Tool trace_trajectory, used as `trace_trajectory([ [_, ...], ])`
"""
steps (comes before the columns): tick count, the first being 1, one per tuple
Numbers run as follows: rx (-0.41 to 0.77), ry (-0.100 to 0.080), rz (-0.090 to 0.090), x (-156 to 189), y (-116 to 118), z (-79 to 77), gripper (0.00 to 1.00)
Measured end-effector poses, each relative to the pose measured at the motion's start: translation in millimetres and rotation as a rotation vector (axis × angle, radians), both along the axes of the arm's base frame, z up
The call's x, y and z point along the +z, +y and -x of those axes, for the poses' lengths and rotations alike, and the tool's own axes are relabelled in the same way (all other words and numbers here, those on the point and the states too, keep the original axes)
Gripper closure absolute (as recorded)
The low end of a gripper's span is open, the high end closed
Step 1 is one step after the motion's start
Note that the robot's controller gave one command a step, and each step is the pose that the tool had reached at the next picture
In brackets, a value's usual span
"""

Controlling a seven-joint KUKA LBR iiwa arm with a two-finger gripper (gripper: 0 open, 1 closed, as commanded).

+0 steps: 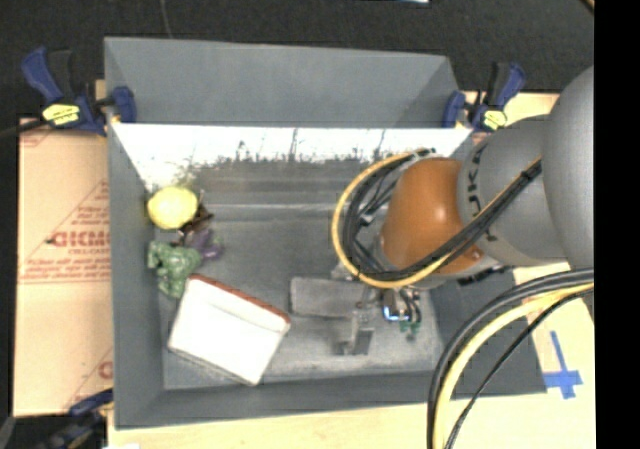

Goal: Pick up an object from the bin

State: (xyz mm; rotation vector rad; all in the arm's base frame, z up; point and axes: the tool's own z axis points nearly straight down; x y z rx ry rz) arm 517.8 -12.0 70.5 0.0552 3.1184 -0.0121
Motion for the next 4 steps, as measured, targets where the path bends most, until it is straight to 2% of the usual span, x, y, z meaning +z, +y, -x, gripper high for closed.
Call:
trace_trajectory([
  [1, -0.338, 0.008, -0.011, 0.7, -4.9, 13.0, 1.0],
  [3, -0.335, 0.013, -0.01, 13.3, -5.2, 14.8, 1.0],
  [4, -0.331, 0.011, -0.01, 48.6, -5.8, 14.3, 1.0],
])
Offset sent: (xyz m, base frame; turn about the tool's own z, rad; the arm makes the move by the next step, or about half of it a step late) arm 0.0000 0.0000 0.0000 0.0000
